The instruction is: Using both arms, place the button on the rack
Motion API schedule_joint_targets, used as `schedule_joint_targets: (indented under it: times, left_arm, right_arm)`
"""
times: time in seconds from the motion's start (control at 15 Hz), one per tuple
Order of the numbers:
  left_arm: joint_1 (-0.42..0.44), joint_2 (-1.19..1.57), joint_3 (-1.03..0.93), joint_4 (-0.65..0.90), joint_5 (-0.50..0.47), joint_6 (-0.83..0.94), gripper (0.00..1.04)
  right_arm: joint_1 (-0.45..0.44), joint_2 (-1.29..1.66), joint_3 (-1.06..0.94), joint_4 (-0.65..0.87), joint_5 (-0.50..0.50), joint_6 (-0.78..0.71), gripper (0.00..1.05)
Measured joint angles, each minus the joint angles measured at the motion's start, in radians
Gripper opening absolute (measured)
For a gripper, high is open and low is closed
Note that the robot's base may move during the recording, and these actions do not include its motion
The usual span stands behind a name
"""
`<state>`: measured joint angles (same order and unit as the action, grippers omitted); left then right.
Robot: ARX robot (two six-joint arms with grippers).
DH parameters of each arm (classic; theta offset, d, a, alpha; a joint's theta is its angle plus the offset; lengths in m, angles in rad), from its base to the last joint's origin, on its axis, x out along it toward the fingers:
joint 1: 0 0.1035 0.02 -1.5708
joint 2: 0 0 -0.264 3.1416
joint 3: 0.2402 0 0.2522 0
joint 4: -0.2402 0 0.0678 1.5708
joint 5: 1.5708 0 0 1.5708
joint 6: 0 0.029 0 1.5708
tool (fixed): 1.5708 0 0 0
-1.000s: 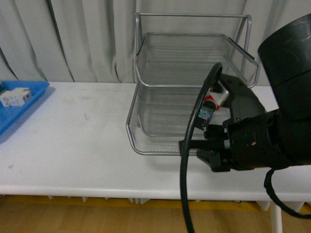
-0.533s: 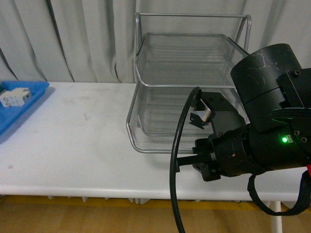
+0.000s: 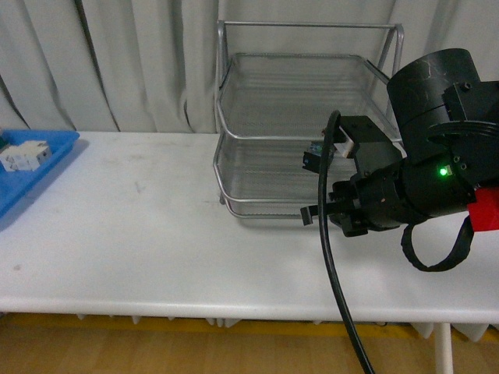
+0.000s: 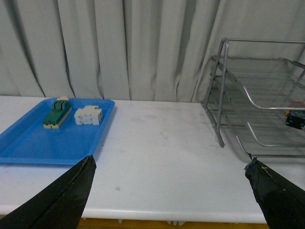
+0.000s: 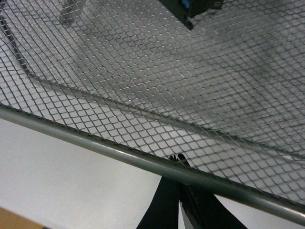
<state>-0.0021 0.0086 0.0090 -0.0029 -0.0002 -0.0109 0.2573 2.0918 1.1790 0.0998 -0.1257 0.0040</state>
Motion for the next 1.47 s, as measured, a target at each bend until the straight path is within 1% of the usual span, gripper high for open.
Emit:
schedule_joint_targets:
  times: [0.2, 0.53, 0.87, 1.2, 1.33, 1.47]
  left_arm:
    - [0.000, 0.000, 0.000, 0.000, 0.000, 0.000, 0.98]
    - [0.000, 0.000, 0.000, 0.000, 0.000, 0.000, 0.98]
    - [0.000, 0.000, 0.000, 0.000, 0.000, 0.000, 0.98]
    - [0.000, 0.000, 0.000, 0.000, 0.000, 0.000, 0.98]
    - [0.000, 0.000, 0.000, 0.000, 0.000, 0.000, 0.98]
    - [0.000, 0.000, 0.000, 0.000, 0.000, 0.000, 0.98]
  right_arm:
    - [-0.032, 0.030, 0.097, -0.011, 0.011, -0.035, 0.02]
    - [-0.046, 0.084, 0.159, -0.018, 0.025, -0.055, 0.02]
    - [-0.055, 0.087, 0.155, 0.026, 0.038, -0.053, 0.02]
    - [-0.057, 0.084, 0.147, 0.002, 0.039, -0.048, 0.02]
    - [-0.061, 0.053, 0.107, -0.024, 0.028, -0.033, 0.02]
    - [-0.061, -0.002, 0.045, -0.020, 0.023, -0.018, 0.02]
